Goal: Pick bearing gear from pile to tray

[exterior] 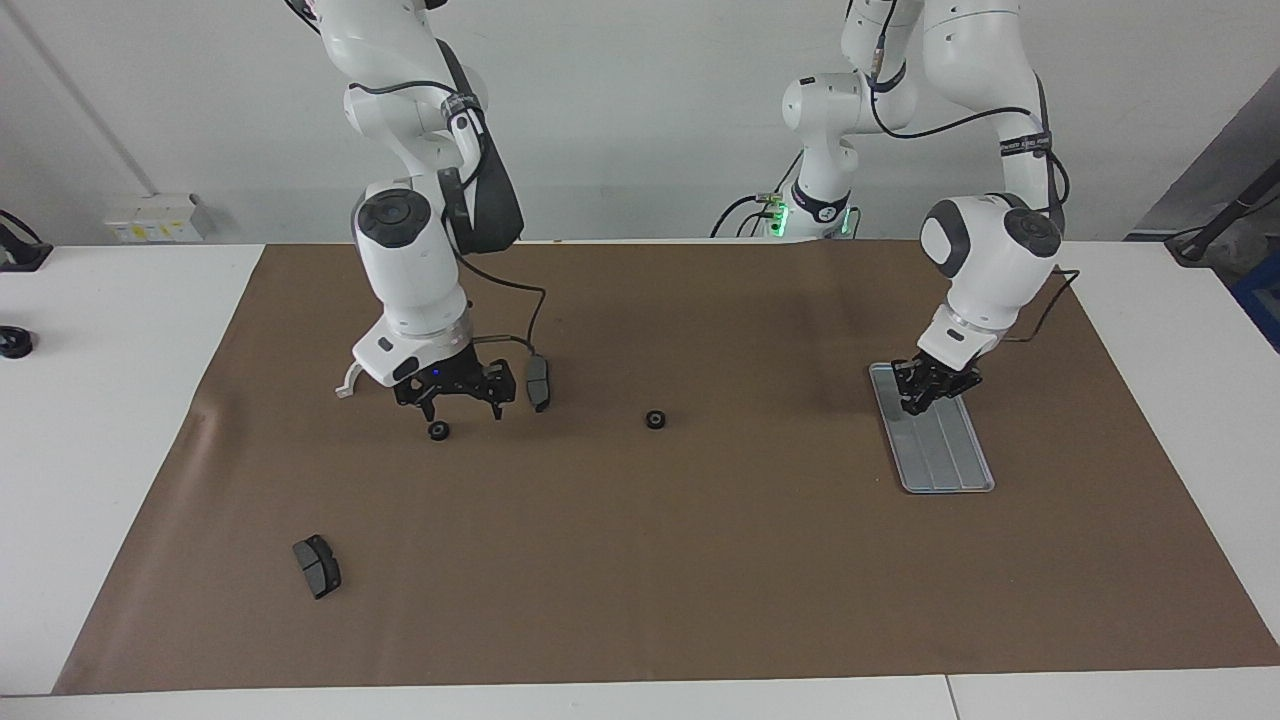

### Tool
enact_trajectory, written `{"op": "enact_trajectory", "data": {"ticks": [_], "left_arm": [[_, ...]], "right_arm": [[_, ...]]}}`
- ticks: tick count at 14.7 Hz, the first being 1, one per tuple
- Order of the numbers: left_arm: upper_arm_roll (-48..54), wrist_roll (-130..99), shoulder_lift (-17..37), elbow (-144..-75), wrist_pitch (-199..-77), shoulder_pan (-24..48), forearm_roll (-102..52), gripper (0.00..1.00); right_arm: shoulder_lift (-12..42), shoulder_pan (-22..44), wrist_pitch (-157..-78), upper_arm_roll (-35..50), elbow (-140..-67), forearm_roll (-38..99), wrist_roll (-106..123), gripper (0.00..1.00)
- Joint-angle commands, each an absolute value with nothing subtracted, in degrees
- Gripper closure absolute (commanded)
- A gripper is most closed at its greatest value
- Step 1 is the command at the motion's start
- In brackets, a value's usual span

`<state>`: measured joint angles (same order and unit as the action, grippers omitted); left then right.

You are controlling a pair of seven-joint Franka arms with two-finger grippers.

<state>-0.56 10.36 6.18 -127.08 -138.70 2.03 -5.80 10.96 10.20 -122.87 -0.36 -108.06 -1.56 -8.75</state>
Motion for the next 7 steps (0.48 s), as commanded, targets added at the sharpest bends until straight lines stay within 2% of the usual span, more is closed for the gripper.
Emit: {"op": "enact_trajectory", "data": {"ticks": [1, 2, 7], "left_arm": [[-0.4, 11.7, 4.8, -128.9, -139.4, 2.0, -7.0, 0.91], [-0.4, 11.7, 4.9, -128.9, -139.4, 2.1, -7.0, 0.88], [-0.4, 11.3, 7.1, -128.8, -140.7, 3.0, -7.0, 0.88]], "right_arm": [[7.1, 7.4, -122.8, 0.7, -112.8, -1.1, -2.8, 0.0], [6.4, 7.1, -122.9, 0.7, -114.0, 0.1, -1.2, 0.0], [5.4, 4.7, -126.4, 0.6, -119.0, 2.5, 10.3, 0.0]]}}
